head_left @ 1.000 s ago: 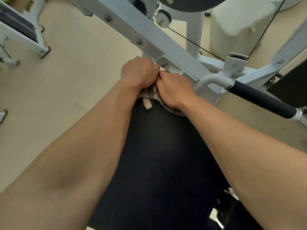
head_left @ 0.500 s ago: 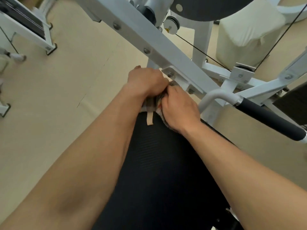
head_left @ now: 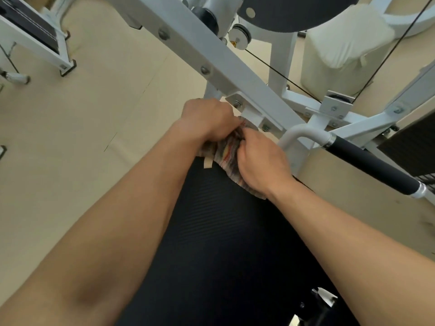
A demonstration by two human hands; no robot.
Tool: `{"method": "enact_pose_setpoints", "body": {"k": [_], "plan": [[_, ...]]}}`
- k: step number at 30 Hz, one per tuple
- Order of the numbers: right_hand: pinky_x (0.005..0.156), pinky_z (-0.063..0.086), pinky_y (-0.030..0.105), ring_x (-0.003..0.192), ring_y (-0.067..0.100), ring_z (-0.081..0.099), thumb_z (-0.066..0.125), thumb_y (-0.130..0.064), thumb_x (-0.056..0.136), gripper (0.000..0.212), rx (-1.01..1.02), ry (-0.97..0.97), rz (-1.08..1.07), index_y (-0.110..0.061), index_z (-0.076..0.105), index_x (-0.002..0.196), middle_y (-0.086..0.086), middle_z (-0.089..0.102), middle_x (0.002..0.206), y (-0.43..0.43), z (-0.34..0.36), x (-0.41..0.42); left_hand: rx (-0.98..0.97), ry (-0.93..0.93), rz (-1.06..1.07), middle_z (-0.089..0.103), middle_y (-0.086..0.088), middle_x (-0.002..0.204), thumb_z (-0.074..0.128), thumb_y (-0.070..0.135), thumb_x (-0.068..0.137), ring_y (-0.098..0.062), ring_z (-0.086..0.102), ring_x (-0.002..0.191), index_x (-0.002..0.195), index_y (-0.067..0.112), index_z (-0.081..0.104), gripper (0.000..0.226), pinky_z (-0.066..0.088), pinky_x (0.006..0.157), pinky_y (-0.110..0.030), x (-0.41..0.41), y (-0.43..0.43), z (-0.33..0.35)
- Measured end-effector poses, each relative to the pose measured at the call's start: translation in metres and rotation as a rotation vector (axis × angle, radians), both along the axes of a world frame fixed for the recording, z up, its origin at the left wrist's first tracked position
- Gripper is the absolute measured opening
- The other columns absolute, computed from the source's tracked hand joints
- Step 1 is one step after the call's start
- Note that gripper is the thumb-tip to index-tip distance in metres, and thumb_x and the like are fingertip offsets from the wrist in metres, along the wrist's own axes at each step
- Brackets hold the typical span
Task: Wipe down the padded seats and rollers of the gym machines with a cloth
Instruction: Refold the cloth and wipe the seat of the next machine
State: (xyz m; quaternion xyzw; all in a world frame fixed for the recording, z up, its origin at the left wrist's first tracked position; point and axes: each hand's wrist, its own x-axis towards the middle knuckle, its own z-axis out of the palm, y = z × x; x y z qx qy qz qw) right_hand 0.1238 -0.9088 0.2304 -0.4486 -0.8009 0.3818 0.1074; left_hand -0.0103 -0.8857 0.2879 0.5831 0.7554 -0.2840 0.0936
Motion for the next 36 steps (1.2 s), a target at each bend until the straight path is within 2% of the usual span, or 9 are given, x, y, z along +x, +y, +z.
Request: {"method": "enact_pose_setpoints", "body": {"k": [5,7,10,13,19,23,27,31,36], "plan": [[0.08,0.044,0.038,0.092,0.021,0.056,0.033,-0.028,0.103,0.024,-0.124,0.085,0.045,-0.019,0.055,0.111,0.0,0.058,0.104,0.011,0.004,-0.011,-0.22,-0.098,0.143,0.05,-0.012,0.147,0.033,0.033,0.102,-0.033,0.05,0.129,0.137,0.017,0.053,0.043,0.04,0.105,-0.043,-0.005,0.04,-0.012],[0.086,0.047,0.041,0.098,0.025,0.059,0.035,-0.032,0.105,0.026,-0.081,0.03,0.124,-0.017,0.052,0.116,0.006,0.061,0.113,0.011,0.001,0.0,-0.221,-0.023,0.084,0.051,-0.01,0.147,0.031,0.033,0.1,-0.032,0.05,0.13,0.137,0.019,0.053,0.045,0.038,0.101,-0.04,0.003,0.036,-0.018],[0.095,0.046,0.043,0.115,0.032,0.058,0.039,-0.037,0.104,0.038,-0.061,-0.083,0.293,-0.013,0.043,0.133,0.013,0.054,0.131,0.013,0.002,0.017,-0.115,0.078,-0.059,0.064,-0.012,0.13,0.03,0.03,0.102,-0.034,0.058,0.119,0.123,0.016,0.063,0.042,0.037,0.088,-0.04,0.019,0.012,-0.013],[0.109,0.042,0.044,0.13,0.032,0.049,0.046,-0.037,0.102,0.065,-0.146,-0.137,0.454,-0.015,0.017,0.156,0.014,0.039,0.149,0.019,-0.003,0.047,0.015,0.131,-0.218,0.07,-0.014,0.112,0.034,0.021,0.099,-0.037,0.062,0.108,0.108,0.009,0.069,0.038,0.039,0.093,-0.042,0.036,-0.015,-0.018],[0.11,0.022,0.018,0.144,0.021,0.033,0.051,-0.032,0.101,0.083,-0.227,-0.209,0.545,-0.017,-0.004,0.161,0.004,0.015,0.164,0.007,-0.013,0.123,0.377,-0.057,-0.222,0.065,-0.017,0.111,0.03,0.023,0.104,-0.038,0.054,0.114,0.107,0.005,0.064,0.038,0.034,0.11,-0.049,0.091,-0.083,-0.054],[0.118,0.033,0.034,0.138,0.021,0.043,0.051,-0.038,0.1,0.073,-0.352,-0.233,0.437,-0.021,0.012,0.16,0.004,0.032,0.158,0.003,-0.021,0.152,0.369,-0.195,-0.359,0.064,-0.009,0.115,0.028,0.03,0.105,-0.032,0.054,0.112,0.114,0.012,0.062,0.04,0.033,0.11,-0.044,0.113,-0.092,-0.068],[0.098,0.049,0.046,0.107,0.02,0.059,0.048,-0.034,0.1,0.032,-0.357,-0.139,0.348,-0.02,0.052,0.128,0.002,0.06,0.121,0.005,-0.02,0.132,0.39,-0.159,-0.392,0.069,-0.004,0.112,0.031,0.036,0.103,-0.029,0.06,0.111,0.114,0.019,0.069,0.043,0.026,0.115,-0.047,0.077,-0.077,-0.054],[0.091,0.048,0.04,0.102,0.02,0.061,0.041,-0.034,0.102,0.03,-0.341,-0.033,0.327,-0.018,0.055,0.123,0.002,0.065,0.115,0.012,-0.01,0.094,0.375,0.017,-0.26,0.068,-0.009,0.099,0.028,0.032,0.103,-0.035,0.059,0.104,0.098,0.013,0.072,0.049,0.014,0.121,-0.053,0.048,-0.058,-0.039],[0.081,0.04,0.031,0.09,0.017,0.055,0.039,-0.038,0.105,0.018,-0.212,-0.148,0.398,-0.023,0.046,0.113,0.003,0.064,0.11,0.005,-0.029,0.132,0.326,-0.05,-0.363,0.068,-0.017,0.102,0.031,0.024,0.099,-0.041,0.06,0.104,0.105,0.006,0.067,0.041,0.028,0.115,-0.054,0.098,-0.074,-0.054]]}}
